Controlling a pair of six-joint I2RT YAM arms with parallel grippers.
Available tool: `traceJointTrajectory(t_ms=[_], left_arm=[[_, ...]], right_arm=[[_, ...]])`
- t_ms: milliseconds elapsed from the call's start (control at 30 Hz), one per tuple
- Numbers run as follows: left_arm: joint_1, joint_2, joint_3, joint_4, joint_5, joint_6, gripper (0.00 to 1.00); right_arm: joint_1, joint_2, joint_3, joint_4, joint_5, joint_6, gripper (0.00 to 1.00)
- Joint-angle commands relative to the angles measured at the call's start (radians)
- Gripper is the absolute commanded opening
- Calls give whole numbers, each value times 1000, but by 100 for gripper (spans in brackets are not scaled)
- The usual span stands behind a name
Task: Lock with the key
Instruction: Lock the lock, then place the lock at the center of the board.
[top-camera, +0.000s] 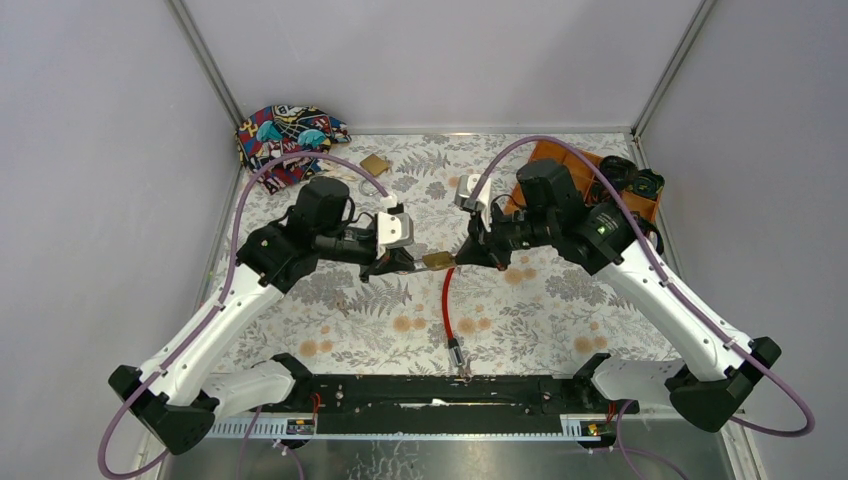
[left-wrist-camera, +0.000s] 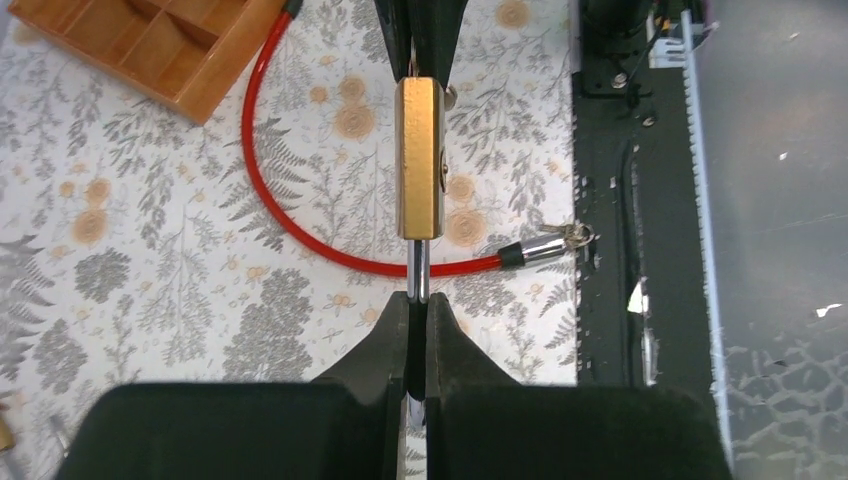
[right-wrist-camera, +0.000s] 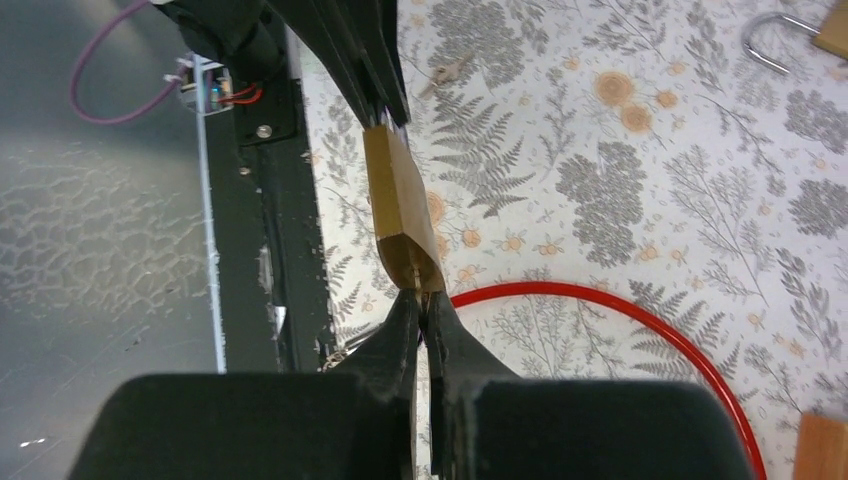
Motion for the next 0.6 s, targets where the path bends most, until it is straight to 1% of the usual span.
traceJointTrajectory(t_ms=[0, 100, 133, 200, 233, 267, 300, 333, 367, 433, 500, 567], left_arm=[[81, -31, -7, -91, -54, 196, 0], [307, -23, -61, -179, 3, 352, 0], [363, -14, -71, -213, 19, 398, 0], [439, 1, -94, -260, 33, 459, 0], [462, 4, -118, -262, 45, 459, 0], [473, 6, -148, -243, 56, 428, 0], [478, 7, -191, -185, 58, 339, 0], [483, 6, -244, -84, 43, 145, 0], [491, 8, -304, 17, 29, -30, 0], [514, 19, -416, 229, 14, -344, 0], [529, 50, -482, 408, 37, -589, 0], [528, 91, -507, 566, 54, -786, 0]], right_arm=[[-10, -49, -23, 14, 195, 11, 0], [-67, -97, -67, 35, 222, 26, 0], [-90, -114, -90, 52, 219, 36, 0], [-109, -137, -145, 121, 221, 63, 0], [-109, -140, -178, 166, 214, 89, 0], [-109, -137, -210, 219, 204, 127, 0], [-109, -124, -253, 290, 177, 175, 0], [-106, -107, -298, 380, 146, 243, 0], [-94, -79, -353, 497, 121, 350, 0], [-37, 8, -435, 723, 137, 531, 0], [-7, 130, -459, 874, 125, 667, 0], [-4, 250, -465, 992, 124, 790, 0]])
